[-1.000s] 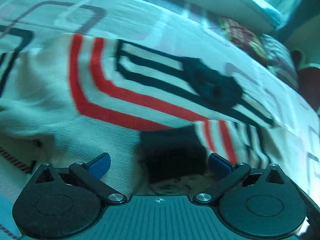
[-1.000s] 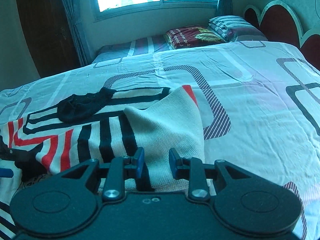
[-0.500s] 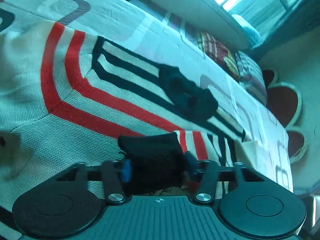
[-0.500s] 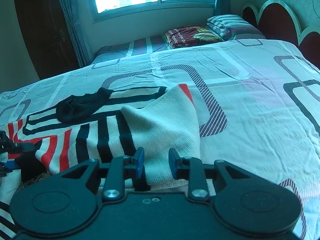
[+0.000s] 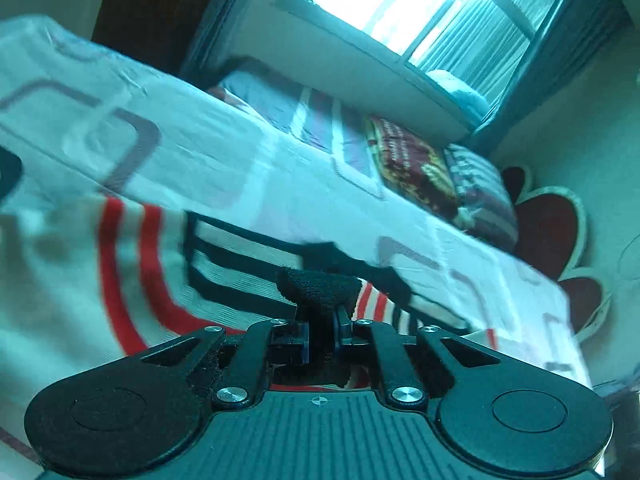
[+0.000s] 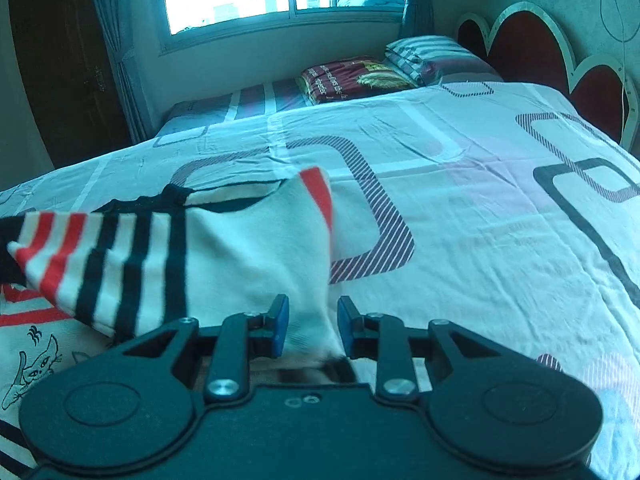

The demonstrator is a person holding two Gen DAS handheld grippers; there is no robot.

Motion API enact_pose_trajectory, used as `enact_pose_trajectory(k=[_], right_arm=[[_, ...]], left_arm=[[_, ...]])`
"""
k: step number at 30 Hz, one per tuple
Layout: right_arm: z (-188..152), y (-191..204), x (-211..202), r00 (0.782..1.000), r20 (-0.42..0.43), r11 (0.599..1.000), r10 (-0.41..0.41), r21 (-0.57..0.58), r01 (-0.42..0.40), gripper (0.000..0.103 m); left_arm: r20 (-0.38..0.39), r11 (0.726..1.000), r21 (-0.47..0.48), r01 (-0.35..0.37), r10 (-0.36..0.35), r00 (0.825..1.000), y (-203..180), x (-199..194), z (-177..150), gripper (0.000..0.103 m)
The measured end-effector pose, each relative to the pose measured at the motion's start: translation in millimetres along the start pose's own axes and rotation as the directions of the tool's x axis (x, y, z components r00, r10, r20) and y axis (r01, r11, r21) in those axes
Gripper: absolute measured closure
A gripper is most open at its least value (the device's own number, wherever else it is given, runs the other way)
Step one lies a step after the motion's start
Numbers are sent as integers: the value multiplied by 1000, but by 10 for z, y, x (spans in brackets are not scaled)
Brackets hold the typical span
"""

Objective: Fold small clothes

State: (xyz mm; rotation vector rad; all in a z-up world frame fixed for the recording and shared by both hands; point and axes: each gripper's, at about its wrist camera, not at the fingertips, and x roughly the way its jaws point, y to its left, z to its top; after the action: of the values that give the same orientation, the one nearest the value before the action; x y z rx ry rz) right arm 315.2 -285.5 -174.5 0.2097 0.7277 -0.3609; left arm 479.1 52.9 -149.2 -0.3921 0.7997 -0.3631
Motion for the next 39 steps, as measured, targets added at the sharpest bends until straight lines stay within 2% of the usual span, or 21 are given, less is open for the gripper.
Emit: enact_pose_trajectory(k=[2, 5, 7, 9, 11, 15, 18, 20, 21, 23, 26, 29, 33, 35, 37, 39], right_arm=[[-38, 12, 42, 1000, -22, 1000, 7, 4, -7, 76], [-88, 40, 128, 998, -66, 1000, 12, 7, -12, 74], [-137, 62, 185, 994, -107, 1000, 23, 6, -22, 78], [-169, 83, 160, 995, -95, 1000, 6, -30, -9, 81], [-181, 42, 144, 996, -88, 1000, -7, -30, 4, 84], [-134, -87, 163, 995, -97, 999, 5, 46, 0, 84], [-114, -253, 151, 996, -82, 992, -26, 123, 36, 76], [-94, -275, 92, 996, -64, 994, -56, 95, 62, 78], [-85, -262, 54, 997, -58, 995, -49, 78, 54, 80], [-72, -218, 7, 998, -59, 998, -29, 52, 32, 75], [-99, -102, 23, 997, -77, 1000, 19, 17, -18, 75], [-193, -51, 121, 995, -76, 997, -62, -59, 58, 79], [-201, -179, 138, 996, -85, 999, -25, -30, 23, 77], [-146, -227, 113, 995, -99, 1000, -2, 8, 3, 77], [-7, -272, 111, 994, -92, 996, 61, 64, -55, 75], [189, -271, 207, 993, -73, 993, 97, 80, -91, 67]], left_arm=[[-16, 1000, -14, -28, 28, 999, 143, 7, -8, 93], [-83, 996, 2, -91, 91, 992, 301, 162, -171, 93], [-134, 991, 26, -128, 130, 982, 346, 293, -312, 92], [-132, 989, 42, -140, 144, 981, 335, 302, -386, 92], [-134, 990, 51, -130, 135, 982, 288, 254, -373, 92], [-116, 992, 55, -109, 115, 987, 236, 120, -336, 92], [-96, 995, 42, -93, 97, 991, 193, 1, -313, 92], [-77, 994, 56, -96, 100, 992, 166, -76, -310, 92], [-71, 993, 61, -105, 110, 991, 162, -99, -304, 92], [-64, 992, 46, -117, 120, 991, 179, -143, -300, 92], [-57, 993, 36, -109, 111, 992, 125, -130, -286, 92], [-93, 994, 65, -89, 94, 991, 5, 49, -345, 92], [-160, 986, 107, -126, 142, 977, -19, 361, -494, 92], [-157, 988, 92, -121, 134, 978, 7, 355, -485, 92], [-150, 991, 54, -125, 132, 980, 8, 286, -425, 92], [-102, 991, 44, -128, 132, 986, -21, 206, -370, 92]])
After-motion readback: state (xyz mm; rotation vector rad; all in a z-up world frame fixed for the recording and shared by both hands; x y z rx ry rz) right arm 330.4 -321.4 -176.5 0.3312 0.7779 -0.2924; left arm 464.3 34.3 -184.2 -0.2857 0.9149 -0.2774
